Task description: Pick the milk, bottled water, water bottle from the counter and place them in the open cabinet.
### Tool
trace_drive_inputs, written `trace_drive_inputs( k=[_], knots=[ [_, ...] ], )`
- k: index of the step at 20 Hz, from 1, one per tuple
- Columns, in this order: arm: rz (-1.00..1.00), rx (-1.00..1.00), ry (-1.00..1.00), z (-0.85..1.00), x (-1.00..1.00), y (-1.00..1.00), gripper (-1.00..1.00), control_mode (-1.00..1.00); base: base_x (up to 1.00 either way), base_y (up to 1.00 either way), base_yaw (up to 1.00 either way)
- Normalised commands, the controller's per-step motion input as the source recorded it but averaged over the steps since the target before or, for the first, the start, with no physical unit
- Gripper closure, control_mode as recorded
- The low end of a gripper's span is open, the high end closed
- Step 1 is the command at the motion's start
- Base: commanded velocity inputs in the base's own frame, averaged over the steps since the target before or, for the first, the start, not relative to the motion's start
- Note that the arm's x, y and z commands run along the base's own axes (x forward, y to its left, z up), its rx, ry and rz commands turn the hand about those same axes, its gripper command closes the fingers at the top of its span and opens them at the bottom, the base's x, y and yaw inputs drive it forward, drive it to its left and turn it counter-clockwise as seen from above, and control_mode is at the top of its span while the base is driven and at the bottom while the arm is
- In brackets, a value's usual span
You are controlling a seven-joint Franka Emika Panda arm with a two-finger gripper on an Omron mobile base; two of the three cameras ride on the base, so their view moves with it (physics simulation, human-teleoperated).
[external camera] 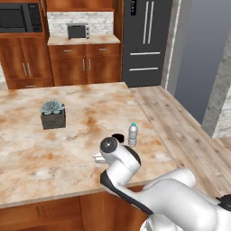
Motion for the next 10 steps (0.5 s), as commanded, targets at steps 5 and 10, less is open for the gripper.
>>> trace_drive_inputs(
  k=[5, 10],
  knots=[
    [0.04, 0.0, -0.06, 0.39, -0.28, 0.24, 1.0, -1.0, 0.0, 0.0, 0.0],
    [0.11, 0.0, -0.13, 0.95, -0.45, 0.09, 1.0, -1.0, 0.0, 0.0, 0.0]
  ],
)
